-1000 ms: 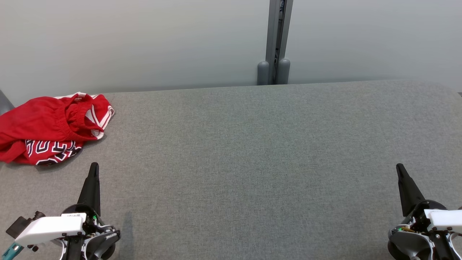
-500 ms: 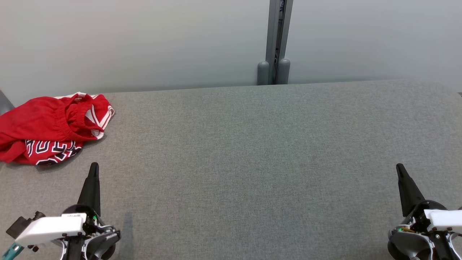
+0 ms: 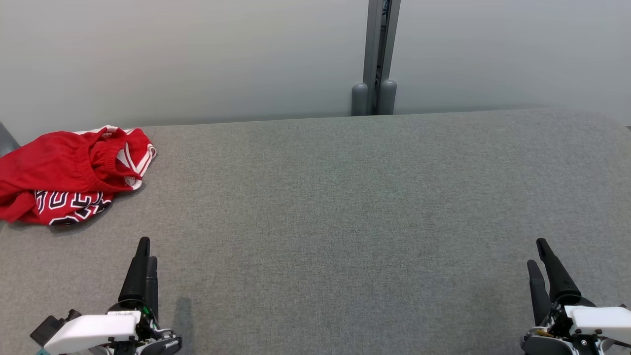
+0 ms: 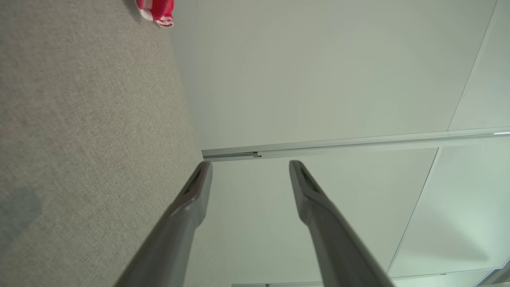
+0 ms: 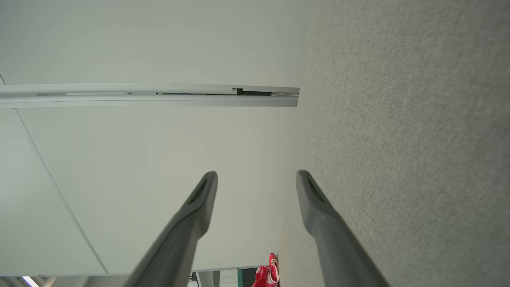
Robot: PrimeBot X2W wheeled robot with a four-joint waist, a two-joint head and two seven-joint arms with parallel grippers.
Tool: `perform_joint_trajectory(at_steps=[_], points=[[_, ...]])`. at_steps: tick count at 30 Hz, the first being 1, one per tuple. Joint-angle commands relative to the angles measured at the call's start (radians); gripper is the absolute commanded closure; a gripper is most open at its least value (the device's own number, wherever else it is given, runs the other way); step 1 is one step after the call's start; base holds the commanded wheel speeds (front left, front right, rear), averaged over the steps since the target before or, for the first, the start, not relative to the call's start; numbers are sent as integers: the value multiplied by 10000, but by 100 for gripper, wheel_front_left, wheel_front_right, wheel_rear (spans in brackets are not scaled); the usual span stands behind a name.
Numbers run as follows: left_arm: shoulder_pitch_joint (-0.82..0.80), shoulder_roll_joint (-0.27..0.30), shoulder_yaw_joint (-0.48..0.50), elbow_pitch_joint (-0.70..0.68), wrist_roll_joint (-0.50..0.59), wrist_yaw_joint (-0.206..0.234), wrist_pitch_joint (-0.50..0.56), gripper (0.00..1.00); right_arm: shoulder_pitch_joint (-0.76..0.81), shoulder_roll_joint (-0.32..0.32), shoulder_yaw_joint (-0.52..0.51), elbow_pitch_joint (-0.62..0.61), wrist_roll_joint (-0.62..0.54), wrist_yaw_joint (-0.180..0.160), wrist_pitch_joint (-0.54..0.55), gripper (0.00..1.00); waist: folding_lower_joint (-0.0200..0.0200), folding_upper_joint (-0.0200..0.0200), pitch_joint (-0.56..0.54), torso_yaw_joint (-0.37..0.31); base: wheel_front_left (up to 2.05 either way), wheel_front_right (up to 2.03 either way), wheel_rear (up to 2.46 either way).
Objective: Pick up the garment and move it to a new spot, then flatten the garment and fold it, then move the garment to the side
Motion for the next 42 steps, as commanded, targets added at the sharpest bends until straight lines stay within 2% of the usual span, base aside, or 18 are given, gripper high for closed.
perform_joint_trajectory(at_steps=[1, 10, 24, 33, 42], points=[[-214, 103, -100, -237, 248, -2, -121, 0, -123, -94, 32, -208, -142, 4, -147, 0, 0, 0, 2, 2, 0, 0, 0], [-213, 122, -290, -342, 1301, 7, -529, 0, -75, -115, 43, -436, -987, 6, -554, 0, 0, 0, 7, 5, 0, 0, 0], [-179, 144, -670, -894, 3691, 405, -1049, 0, 75, -141, 56, -976, -3266, 9, -1075, 0, 0, 0, 22, 22, 0, 0, 0], [-109, 157, -1008, -1140, 5664, 773, -1404, 0, 225, -159, 151, -1402, -5465, 11, -1432, 0, 0, 0, 9, 47, 0, 0, 0], [-5, 168, -1201, -1141, 7582, 1000, -1696, 0, 363, -174, 299, -1575, -7088, 13, -1721, 0, 0, 0, -29, 47, 0, 0, 0]])
